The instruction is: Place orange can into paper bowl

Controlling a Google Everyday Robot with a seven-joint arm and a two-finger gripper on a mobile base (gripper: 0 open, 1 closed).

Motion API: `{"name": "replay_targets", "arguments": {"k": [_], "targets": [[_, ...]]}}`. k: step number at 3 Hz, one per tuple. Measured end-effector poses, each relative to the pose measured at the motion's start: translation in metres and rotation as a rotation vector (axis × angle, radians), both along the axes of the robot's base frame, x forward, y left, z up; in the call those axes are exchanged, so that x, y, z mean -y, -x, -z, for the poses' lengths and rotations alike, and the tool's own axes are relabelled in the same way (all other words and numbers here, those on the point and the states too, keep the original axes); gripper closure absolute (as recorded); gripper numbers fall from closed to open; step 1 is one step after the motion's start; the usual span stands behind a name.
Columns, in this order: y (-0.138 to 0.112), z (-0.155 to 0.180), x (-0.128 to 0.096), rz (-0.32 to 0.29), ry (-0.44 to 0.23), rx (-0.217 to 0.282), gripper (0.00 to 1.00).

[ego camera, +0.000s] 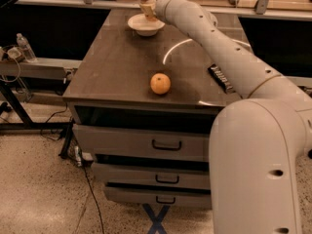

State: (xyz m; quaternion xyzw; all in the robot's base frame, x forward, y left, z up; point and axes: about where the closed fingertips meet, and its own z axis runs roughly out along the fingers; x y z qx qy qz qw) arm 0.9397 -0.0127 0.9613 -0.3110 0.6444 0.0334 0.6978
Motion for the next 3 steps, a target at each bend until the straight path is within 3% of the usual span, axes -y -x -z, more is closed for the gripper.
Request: {"name": "replay_targets", "arguments": {"k": [1, 2, 3], "targets": [[-0.001, 0.01, -0.004, 0.017, 0.022, -0.042, 1.0], [-0.001, 0.013, -0.012, 0.011, 0.03, -0.08, 0.88], [-0.003, 0.018, -0.019, 0.002, 0.037, -0.122, 0.64]]}}
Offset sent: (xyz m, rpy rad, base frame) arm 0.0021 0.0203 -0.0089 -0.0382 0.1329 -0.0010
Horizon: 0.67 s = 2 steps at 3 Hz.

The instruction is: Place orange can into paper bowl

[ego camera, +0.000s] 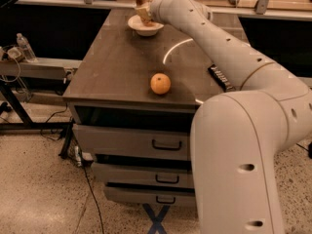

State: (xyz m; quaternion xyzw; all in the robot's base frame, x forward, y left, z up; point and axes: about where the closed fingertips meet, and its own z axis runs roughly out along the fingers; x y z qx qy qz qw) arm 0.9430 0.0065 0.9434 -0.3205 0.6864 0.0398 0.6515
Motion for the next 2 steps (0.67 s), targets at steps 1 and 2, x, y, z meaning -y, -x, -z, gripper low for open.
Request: {"name": "replay_targets", "arguments": {"k": [1, 2], "targets": [[-0.0026, 0.0065, -0.0066, -0.012, 0.003, -0.034, 0.41], [-0.0052, 0.0154, -0.0113, -0.02, 0.003, -0.064, 0.18]]}}
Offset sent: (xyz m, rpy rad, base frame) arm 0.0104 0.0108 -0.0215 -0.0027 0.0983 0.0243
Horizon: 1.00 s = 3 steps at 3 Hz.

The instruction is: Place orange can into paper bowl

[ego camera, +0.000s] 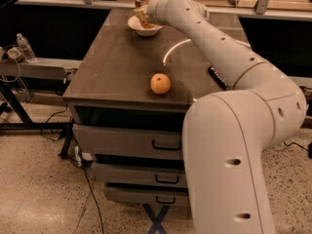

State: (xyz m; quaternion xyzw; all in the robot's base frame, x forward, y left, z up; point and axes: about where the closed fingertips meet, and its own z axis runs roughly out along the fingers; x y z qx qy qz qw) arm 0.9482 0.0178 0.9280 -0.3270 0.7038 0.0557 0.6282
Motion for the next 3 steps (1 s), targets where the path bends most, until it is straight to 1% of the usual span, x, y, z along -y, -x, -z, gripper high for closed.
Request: {"name": "replay_targets", "arguments": {"k": [1, 2, 3], "targets": [[-0.0021, 0.0064, -0.0036, -0.006, -0.001, -0.022, 0.0], [-0.0029, 0.0114, -0.0042, -0.008, -0.001, -0.039, 0.0], [-0.0005, 0.0082, 0.0044, -0.006, -0.017, -0.053, 0.0]]}}
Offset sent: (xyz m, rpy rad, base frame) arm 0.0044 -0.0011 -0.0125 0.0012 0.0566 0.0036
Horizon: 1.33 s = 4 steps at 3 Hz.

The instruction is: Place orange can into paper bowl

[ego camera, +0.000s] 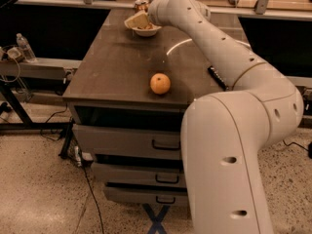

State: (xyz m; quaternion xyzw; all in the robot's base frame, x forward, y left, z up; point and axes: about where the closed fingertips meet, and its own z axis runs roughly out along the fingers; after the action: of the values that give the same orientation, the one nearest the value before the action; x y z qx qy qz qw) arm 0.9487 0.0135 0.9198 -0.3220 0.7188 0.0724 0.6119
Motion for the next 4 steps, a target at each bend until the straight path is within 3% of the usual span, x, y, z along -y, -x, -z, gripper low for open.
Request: {"name": "replay_targets", "arguments": {"k": [1, 2, 3, 4], "targets": [[0.008, -0.02, 0.032, 0.005, -0.063, -0.034, 0.0], [0.029, -0.079, 0.105, 0.036, -0.183, -0.023, 0.0], [0.054, -0.14, 0.166, 0.072, -0.268, 0.054, 0.0], [0.081, -0.201, 0.22, 0.12, -0.371, 0.169, 0.0]]}}
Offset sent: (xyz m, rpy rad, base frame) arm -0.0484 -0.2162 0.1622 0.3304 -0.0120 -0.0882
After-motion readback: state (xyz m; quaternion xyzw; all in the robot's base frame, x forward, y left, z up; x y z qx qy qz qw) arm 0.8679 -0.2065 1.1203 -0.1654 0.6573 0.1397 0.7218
